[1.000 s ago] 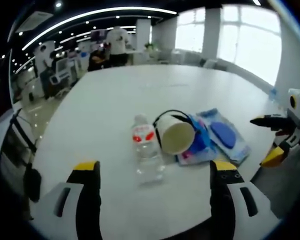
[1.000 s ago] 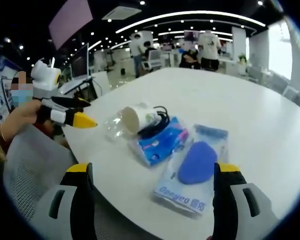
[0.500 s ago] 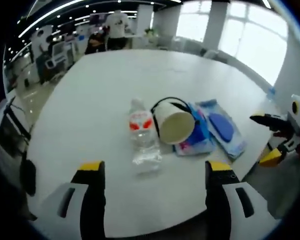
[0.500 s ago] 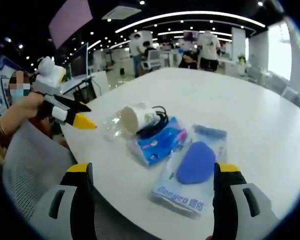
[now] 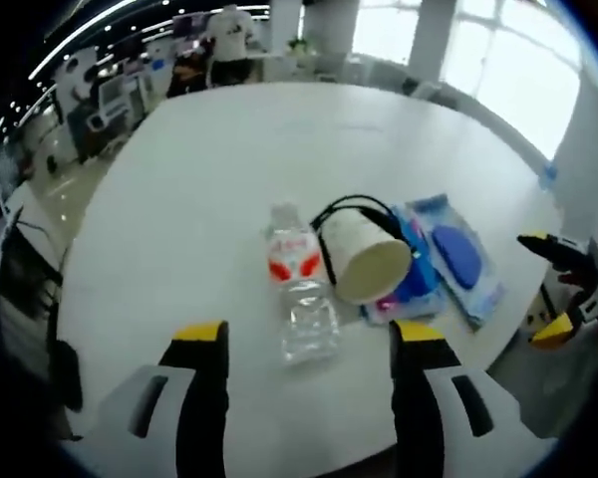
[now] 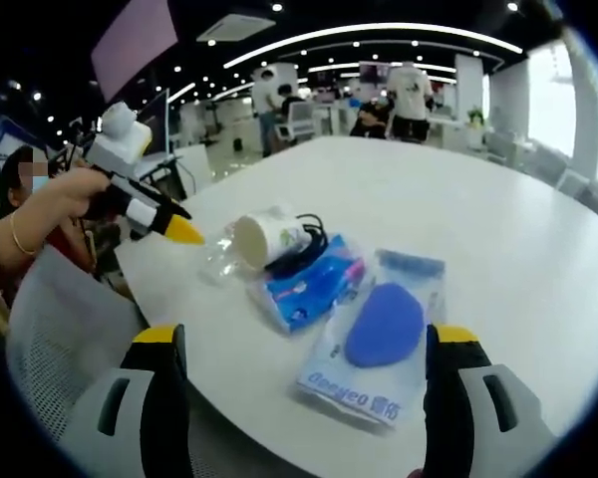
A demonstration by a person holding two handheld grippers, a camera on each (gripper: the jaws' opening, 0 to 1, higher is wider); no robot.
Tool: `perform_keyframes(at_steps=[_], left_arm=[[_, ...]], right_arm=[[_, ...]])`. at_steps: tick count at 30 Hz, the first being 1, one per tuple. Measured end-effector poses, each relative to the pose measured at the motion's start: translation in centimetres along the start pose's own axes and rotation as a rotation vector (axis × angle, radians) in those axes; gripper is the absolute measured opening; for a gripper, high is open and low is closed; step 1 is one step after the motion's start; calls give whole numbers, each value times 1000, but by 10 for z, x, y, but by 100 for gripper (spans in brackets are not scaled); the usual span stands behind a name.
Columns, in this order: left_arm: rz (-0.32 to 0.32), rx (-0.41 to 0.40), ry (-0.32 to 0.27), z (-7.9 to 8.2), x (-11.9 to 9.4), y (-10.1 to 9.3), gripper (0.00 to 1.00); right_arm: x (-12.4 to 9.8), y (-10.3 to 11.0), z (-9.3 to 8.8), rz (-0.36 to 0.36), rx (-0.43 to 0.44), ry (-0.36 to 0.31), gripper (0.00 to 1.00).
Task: Arrange the tabletop items into an orderly group along one side of the table until the central work area is clear of visible clutter.
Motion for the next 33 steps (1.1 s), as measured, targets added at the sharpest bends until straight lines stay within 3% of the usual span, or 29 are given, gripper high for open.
perform_keyframes(at_steps=[16,19,26,33], left_arm=[[18,-101,23,26,21,23,51],[1,-136,43,31,27,23,50],[6,-131,76,41,38,20,47],[9,-149,153,41,53,16,42]], right_arm=[[-2,-6,-1,-25,23,5,99],[-2,-7,-1,-30,25,7,99],[-2,-6,-1,-29,23,5,99],[-2,-7,0,-36,24,2,99]])
Point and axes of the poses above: the point that each gripper's makers call its tool centre point, and the gripper's own axes: x roughly forward along the fingers, y roughly to its left, z roughly out of its top, the point moved 5 cm from there along -x, roughly backward along the fingers, and after that the axes turned 1 degree about -x, right-handed, at the moved point
